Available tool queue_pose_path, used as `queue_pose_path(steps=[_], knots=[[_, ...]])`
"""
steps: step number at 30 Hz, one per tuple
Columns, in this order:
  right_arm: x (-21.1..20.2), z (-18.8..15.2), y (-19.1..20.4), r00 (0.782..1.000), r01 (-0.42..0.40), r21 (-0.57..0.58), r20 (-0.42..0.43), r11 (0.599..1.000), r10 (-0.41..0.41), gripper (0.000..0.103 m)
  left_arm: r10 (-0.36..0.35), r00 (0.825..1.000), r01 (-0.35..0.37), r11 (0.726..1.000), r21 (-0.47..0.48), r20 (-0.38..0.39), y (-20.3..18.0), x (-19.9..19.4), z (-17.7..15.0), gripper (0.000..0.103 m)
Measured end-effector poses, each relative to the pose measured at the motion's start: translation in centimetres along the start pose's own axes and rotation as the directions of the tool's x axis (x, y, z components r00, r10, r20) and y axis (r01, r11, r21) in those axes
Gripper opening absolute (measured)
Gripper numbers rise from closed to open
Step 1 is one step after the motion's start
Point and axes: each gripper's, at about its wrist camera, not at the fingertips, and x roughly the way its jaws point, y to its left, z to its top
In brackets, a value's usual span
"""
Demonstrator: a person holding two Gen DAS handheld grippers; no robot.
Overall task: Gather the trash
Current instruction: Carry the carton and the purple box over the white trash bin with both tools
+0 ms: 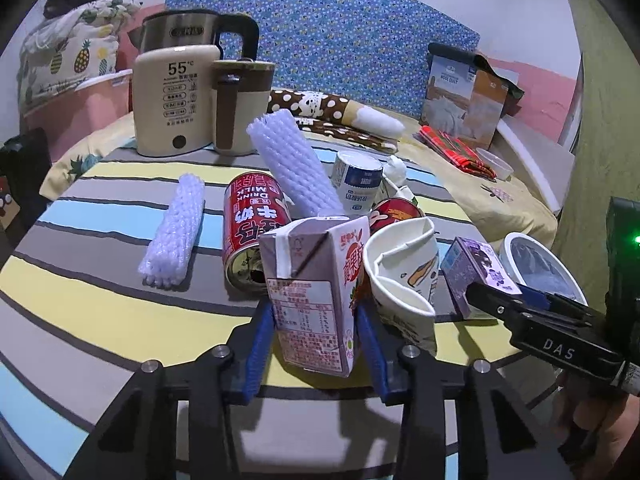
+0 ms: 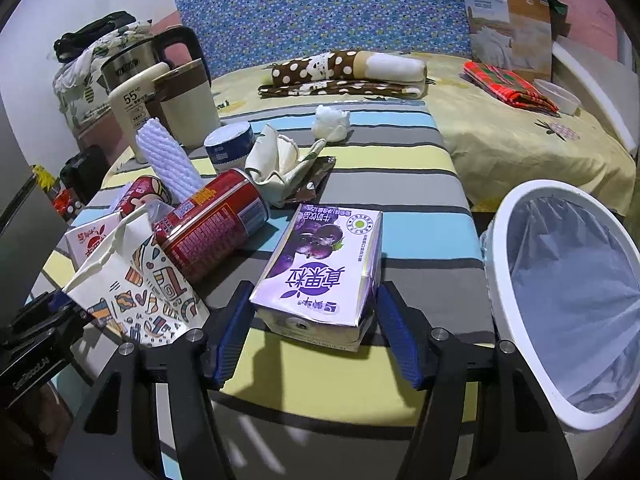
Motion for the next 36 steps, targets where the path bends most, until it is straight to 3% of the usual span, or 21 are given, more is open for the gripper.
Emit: queue_pose_path(steps=[5, 22, 30, 36], knots=[[-0.9, -0.1, -0.3, 1.0, -0.016, 0.001, 0.02, 1.0, 0.016, 0.063, 0.025, 0.999, -0.026, 1.0, 0.012, 0.026, -0.3, -1.5, -0.2, 0.037], [-4.6, -0.8, -1.4, 0.992, -0.055, 0.001, 0.113, 0.999, 0.054, 0.062, 0.062, 0.993, -0.065, 0.997, 0.03, 0.096, -1.7, -7.2, -1.0, 0.037], [-6.8, -1.6, -3.5, 0.987, -0.03, 0.039, 0.159, 0.999, 0.024, 0.062, 0.012, 0.993, -0.021, 0.997, 0.076, 0.119, -4.7, -8.5, -0.2, 0.037], [-7.7, -2.0, -5.6, 0.984, 0.016, 0.083, 0.176, 0.996, -0.031, 0.062, -0.068, 0.992, 0.052, 0.988, 0.142, 0.104, -8.7, -7.6, 0.3, 0.037]])
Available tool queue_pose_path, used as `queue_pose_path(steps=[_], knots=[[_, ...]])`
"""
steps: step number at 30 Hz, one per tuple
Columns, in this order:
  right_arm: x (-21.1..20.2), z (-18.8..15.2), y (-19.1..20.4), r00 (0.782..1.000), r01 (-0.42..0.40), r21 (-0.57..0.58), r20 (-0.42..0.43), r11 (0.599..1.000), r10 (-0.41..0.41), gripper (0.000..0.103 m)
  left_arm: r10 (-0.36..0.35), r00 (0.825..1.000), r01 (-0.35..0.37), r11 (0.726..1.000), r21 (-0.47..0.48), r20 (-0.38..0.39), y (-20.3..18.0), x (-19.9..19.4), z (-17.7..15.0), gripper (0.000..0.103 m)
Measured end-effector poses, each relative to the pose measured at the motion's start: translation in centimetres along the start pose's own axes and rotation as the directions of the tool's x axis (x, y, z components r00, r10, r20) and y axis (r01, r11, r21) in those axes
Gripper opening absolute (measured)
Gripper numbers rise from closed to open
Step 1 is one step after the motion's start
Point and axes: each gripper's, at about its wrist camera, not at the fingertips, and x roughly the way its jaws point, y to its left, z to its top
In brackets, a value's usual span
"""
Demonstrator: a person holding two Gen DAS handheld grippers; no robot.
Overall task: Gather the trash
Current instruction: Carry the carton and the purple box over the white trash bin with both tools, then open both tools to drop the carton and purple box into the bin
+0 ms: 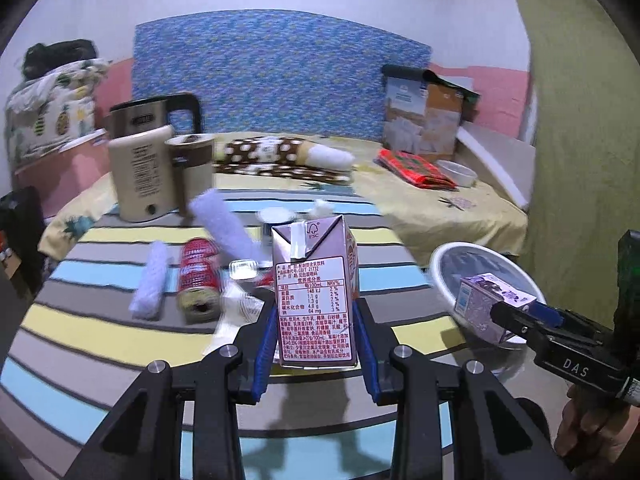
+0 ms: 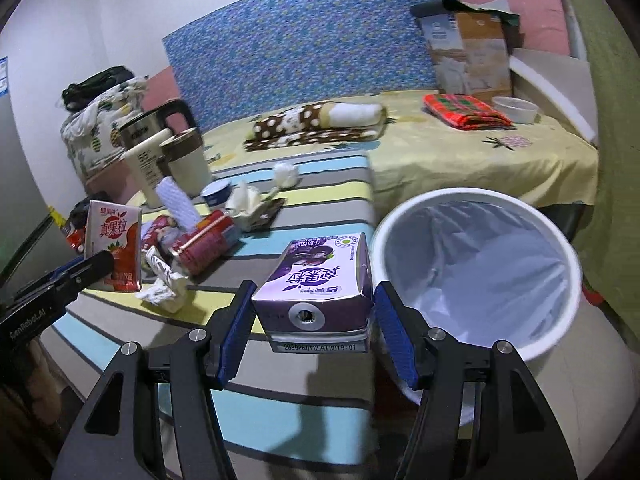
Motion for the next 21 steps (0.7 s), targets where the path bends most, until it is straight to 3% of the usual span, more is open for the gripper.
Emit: queue_pose_path(steps=[9, 21], knots=[[-0.4, -0.1, -4.0, 0.996, 0.092, 0.066, 0.006, 0.994, -0.093, 0.062, -0.14, 0.989, 0.144, 0.986, 0.082, -0.056, -6.3, 3.6, 0.6, 0.037], [-0.3, -0.8, -7.8, 0.986, 0.169, 0.116, -0.019, 0.979, -0.168, 0.062, -0.278, 0.949, 0.299, 0.942, 0.151, -0.147, -13.9, 8.8, 1.1, 0.037]])
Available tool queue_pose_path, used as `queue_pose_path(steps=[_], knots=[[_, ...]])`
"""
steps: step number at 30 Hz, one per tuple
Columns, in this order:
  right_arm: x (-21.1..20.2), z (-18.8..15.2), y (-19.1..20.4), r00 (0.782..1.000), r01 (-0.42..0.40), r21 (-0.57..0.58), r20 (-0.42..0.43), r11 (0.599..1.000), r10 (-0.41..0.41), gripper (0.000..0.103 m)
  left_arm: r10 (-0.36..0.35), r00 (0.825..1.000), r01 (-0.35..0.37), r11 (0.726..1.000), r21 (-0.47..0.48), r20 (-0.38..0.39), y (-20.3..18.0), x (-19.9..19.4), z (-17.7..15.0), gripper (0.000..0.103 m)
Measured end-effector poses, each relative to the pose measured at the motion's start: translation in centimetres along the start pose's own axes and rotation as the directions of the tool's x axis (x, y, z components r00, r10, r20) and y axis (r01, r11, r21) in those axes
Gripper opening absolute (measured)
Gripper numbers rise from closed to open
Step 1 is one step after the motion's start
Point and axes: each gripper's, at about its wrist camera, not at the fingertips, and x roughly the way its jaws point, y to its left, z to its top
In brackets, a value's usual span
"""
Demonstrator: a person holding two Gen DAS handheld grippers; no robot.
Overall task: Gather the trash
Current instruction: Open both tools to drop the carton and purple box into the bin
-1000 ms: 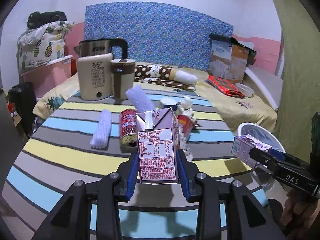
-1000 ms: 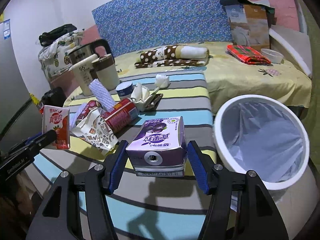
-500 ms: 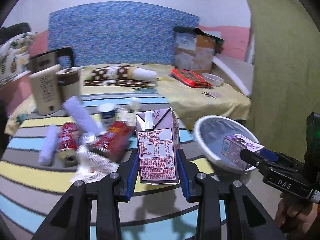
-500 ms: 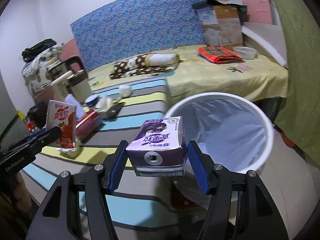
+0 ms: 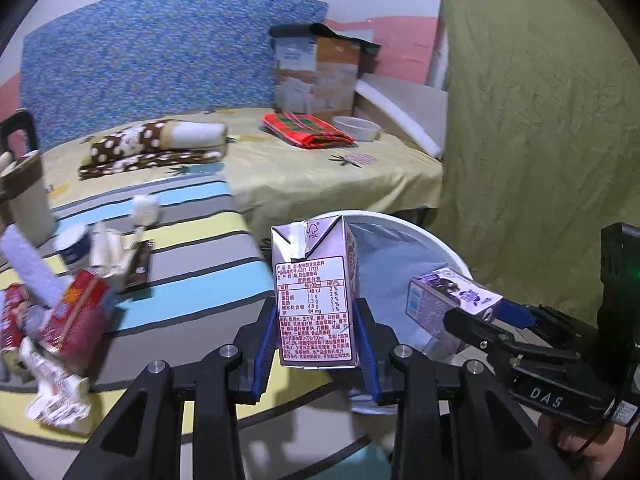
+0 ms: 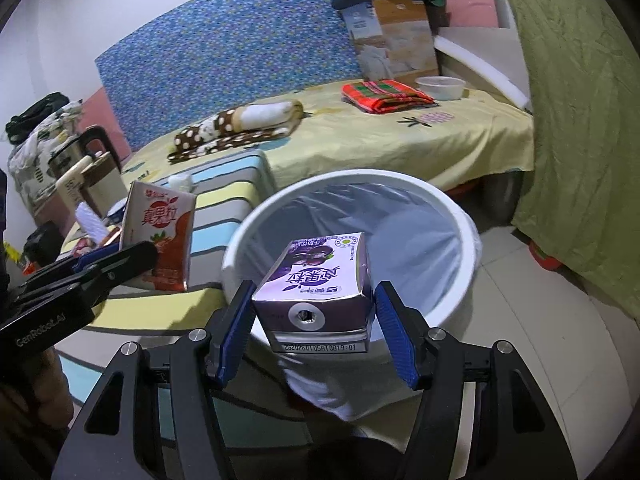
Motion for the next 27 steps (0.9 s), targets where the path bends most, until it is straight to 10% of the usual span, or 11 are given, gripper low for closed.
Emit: queue_pose_path(steps=[27], knots=[[-0.4, 0.3, -0.9, 0.999, 0.039, 0.002, 0.007, 0.999, -0.039, 0.064, -0.051, 0.999, 0.051, 0.999, -0.019, -0.011, -0.1, 2.4, 0.5, 0.042]])
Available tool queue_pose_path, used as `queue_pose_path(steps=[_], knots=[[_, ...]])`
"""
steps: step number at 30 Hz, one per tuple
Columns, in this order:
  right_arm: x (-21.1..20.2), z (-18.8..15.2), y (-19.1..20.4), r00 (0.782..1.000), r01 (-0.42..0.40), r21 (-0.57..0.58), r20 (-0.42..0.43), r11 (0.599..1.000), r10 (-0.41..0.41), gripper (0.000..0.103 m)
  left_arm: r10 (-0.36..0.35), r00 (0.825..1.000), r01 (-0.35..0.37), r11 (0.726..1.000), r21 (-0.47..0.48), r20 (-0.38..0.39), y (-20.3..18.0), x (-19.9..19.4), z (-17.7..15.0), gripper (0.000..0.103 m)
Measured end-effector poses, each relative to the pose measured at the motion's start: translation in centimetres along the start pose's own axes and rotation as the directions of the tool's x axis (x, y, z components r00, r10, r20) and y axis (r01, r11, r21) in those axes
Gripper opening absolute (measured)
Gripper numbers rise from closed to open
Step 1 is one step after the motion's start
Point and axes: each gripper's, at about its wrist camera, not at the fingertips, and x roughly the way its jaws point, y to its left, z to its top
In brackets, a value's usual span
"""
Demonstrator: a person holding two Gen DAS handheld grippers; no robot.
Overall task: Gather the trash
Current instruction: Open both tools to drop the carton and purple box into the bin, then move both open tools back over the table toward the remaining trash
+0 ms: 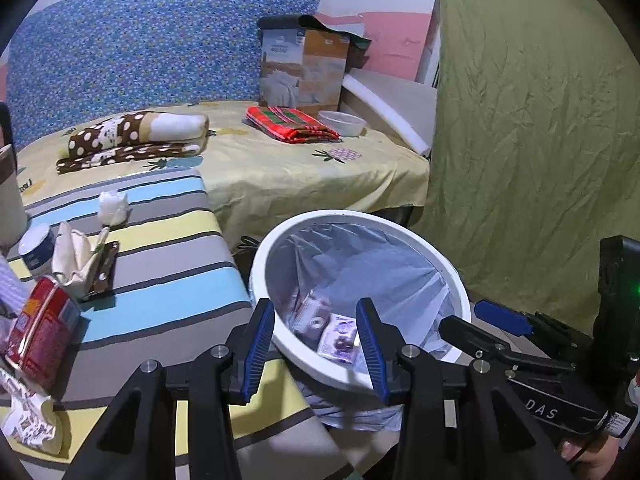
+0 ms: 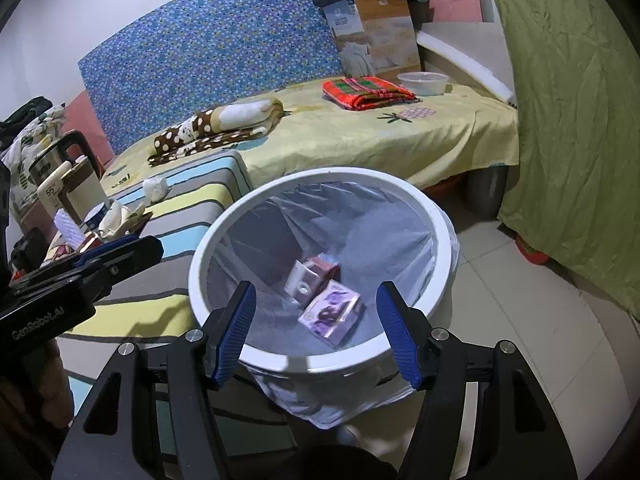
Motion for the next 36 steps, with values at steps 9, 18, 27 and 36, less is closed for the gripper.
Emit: queue_pose_path(steps=[9, 18, 27, 36], knots=[[-1.1, -0.1, 2.4, 0.996, -0.083, -0.036, 0.019, 0.996, 0.084, 0.064, 0.067, 0.997, -0.066, 0.998, -0.02, 0.04, 1.6, -3.7, -1.8, 0.042], [-1.3, -0.9, 5.9, 0.98, -0.2, -0.084, -0.016, 0.976, 0.2, 0.064, 0.143, 0.989, -0.139, 0.988, -0.072, 0.05, 4.1, -7.6, -3.6, 0.042], [-1.7, -1.3, 9.6, 0.964, -0.265, -0.153, -0.054, 0.952, 0.26, 0.064, 0.228, 0.972, -0.219, 0.967, -0.13, 0.062, 7.0, -10.7, -5.8, 0.042], [-1.0, -1.4, 12.3, 0.952, -0.307, -0.209, -0.084, 0.929, 0.296, 0.064, 0.328, 0.943, -0.308, 0.921, -0.238, 0.049, 11.3, -12.9, -7.9, 0.042]])
